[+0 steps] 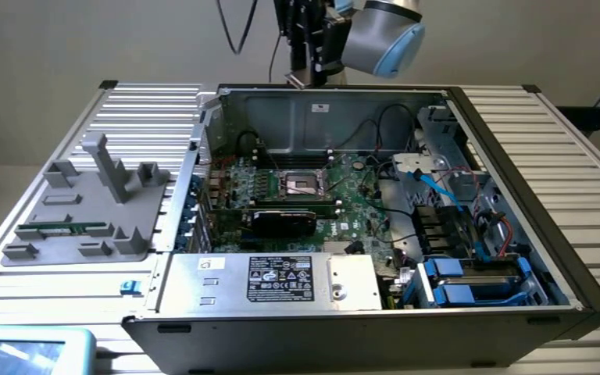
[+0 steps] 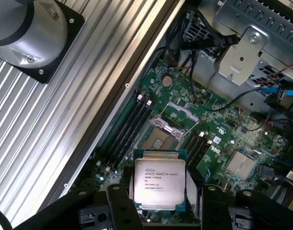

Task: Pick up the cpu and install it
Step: 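Place the cpu into insertion slot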

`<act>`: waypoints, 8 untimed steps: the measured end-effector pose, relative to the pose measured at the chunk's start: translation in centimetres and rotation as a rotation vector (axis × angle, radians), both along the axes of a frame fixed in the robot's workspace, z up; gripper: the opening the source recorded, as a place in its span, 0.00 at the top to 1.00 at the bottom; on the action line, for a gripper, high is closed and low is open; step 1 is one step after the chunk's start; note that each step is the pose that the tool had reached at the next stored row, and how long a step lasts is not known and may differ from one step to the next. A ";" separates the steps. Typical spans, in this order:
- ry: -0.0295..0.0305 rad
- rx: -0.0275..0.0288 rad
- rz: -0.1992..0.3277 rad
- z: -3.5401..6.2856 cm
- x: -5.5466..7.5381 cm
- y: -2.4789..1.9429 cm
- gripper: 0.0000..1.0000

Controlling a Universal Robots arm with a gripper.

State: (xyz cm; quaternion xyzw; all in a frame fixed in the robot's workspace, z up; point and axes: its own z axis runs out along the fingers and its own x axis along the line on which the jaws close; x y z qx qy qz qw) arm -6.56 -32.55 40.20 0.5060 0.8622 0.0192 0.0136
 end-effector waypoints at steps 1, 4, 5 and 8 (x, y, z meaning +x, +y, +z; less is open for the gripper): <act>0.0000 0.0000 -0.018 0.00 0.0 0.00 0.47; 0.0000 0.0000 -0.070 0.00 0.0 0.00 0.47; 0.0000 0.0000 -0.086 0.00 0.0 0.00 0.47; 0.0000 0.0000 -0.137 0.00 0.0 0.00 0.47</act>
